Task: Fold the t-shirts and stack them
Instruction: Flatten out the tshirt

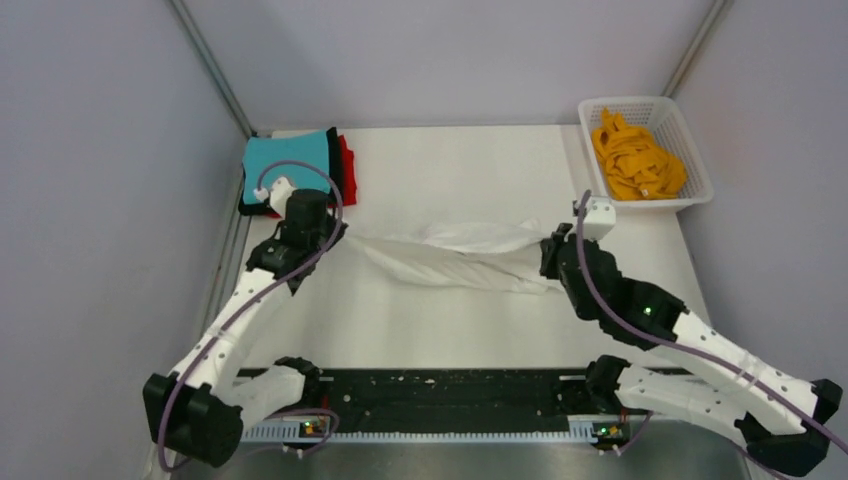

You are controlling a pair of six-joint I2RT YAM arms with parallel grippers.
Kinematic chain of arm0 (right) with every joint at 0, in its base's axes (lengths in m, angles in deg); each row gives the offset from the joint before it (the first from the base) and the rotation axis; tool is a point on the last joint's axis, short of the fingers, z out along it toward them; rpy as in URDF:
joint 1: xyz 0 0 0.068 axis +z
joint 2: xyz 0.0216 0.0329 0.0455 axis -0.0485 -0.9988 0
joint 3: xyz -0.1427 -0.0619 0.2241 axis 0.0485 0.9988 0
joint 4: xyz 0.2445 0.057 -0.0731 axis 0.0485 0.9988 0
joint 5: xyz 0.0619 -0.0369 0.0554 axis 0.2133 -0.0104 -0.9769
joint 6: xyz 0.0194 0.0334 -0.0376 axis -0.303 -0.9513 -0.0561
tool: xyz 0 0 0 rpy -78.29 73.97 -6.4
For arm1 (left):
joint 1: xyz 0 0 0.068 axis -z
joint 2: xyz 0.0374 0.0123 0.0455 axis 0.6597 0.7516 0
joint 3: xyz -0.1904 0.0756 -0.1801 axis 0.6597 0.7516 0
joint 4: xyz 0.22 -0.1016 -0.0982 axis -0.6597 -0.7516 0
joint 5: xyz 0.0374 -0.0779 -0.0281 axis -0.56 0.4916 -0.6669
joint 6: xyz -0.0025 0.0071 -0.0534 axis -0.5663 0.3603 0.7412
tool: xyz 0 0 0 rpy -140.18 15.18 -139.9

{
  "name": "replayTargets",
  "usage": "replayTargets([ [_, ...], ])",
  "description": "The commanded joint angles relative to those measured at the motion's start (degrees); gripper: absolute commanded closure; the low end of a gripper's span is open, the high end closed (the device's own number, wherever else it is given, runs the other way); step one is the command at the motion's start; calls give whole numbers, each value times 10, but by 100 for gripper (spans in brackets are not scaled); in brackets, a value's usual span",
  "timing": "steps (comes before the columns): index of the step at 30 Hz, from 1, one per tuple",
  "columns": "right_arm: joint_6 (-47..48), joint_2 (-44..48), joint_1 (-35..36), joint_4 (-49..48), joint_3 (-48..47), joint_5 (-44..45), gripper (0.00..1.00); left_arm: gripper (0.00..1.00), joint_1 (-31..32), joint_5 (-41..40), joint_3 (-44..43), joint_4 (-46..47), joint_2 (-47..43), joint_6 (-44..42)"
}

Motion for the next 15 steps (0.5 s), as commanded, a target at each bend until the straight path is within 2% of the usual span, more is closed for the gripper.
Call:
replayTargets([
  [1,67,48,-5,-27,-99,64,100,100,1,-83,-93,-26,-75,-33],
  [4,122,66,-5,-55,-157,7,100,100,1,-86,-158,-37,-106,-59],
  [8,165,61,-5,-59,-243,-148,100,100,1,-69,-250,-46,-141,-98],
  [11,179,45,-5,-46,-314,-265,100,100,1,-49,-305,-46,-172,-123],
  [15,177,39,-5,-44,-380,-358,100,100,1,-5,-386,-52,-202,-161],
])
